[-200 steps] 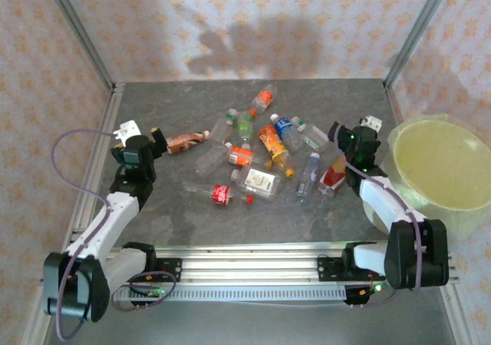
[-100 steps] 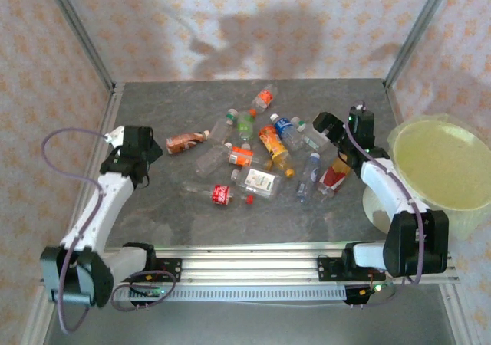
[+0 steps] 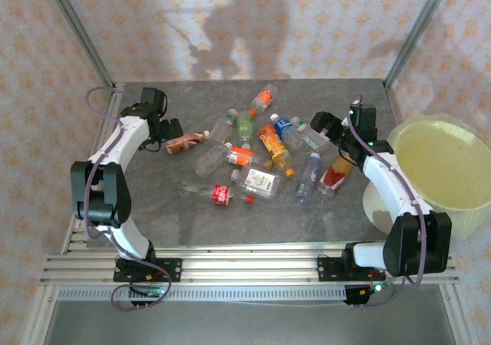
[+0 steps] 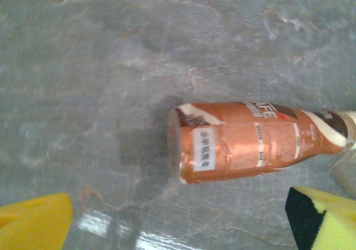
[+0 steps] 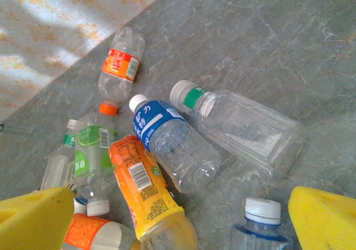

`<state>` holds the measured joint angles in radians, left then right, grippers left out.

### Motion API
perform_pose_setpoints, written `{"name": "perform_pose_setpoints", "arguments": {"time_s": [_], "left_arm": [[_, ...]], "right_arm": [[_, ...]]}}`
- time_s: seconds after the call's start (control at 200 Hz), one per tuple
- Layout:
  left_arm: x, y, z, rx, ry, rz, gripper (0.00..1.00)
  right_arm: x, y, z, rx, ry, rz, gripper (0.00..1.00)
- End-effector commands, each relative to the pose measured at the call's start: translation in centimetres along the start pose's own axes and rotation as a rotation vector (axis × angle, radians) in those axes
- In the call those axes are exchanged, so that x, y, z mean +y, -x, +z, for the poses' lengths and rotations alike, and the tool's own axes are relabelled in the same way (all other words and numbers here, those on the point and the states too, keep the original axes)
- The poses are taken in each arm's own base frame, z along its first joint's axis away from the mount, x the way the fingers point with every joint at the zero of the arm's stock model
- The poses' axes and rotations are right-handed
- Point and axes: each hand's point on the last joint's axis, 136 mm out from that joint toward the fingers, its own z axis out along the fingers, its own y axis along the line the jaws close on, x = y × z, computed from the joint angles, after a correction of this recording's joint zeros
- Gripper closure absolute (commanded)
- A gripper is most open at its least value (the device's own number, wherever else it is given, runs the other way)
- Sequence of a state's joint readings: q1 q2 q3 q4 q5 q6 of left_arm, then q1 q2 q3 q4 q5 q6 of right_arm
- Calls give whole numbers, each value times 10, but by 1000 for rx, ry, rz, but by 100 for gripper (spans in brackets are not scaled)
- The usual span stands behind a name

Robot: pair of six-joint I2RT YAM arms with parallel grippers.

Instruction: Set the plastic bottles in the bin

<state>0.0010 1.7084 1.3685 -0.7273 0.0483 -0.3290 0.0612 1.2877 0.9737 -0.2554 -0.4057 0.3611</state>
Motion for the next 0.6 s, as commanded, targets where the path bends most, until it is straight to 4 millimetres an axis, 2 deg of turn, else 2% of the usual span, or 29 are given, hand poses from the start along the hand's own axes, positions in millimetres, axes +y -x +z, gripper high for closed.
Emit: {"name": "perform_pose_setpoints", "arguments": {"time_s": [0.0, 0.08, 0.19, 0.23, 0.25, 0.315, 0.45, 0.596], "left_arm": [[-5, 6, -12, 17, -28, 332, 0], [-11, -1, -7, 120, -51, 530, 0], [-3, 17, 4, 139, 61, 677, 0], [-9, 24, 2, 117, 45, 720, 0], [-12, 22, 12, 135, 32, 746, 0], [-22, 24, 16, 135, -1, 822, 0], [-39, 13, 29, 183, -18, 992, 0], [-37, 1, 49, 249, 36, 1088, 0]], "right_arm": [[-7, -7, -14, -8, -40, -37, 1], [-10, -7, -17, -18, -53, -48, 1], [-14, -11, -14, -9, -61, -39, 1], [-15, -12, -12, -5, -64, -28, 1], [-16, -12, -11, -4, -65, -21, 1], [-18, -15, -7, 7, -73, -2, 1], [-23, -18, -3, 17, -87, 3, 1], [-28, -19, -3, 24, -116, 0, 1]]}}
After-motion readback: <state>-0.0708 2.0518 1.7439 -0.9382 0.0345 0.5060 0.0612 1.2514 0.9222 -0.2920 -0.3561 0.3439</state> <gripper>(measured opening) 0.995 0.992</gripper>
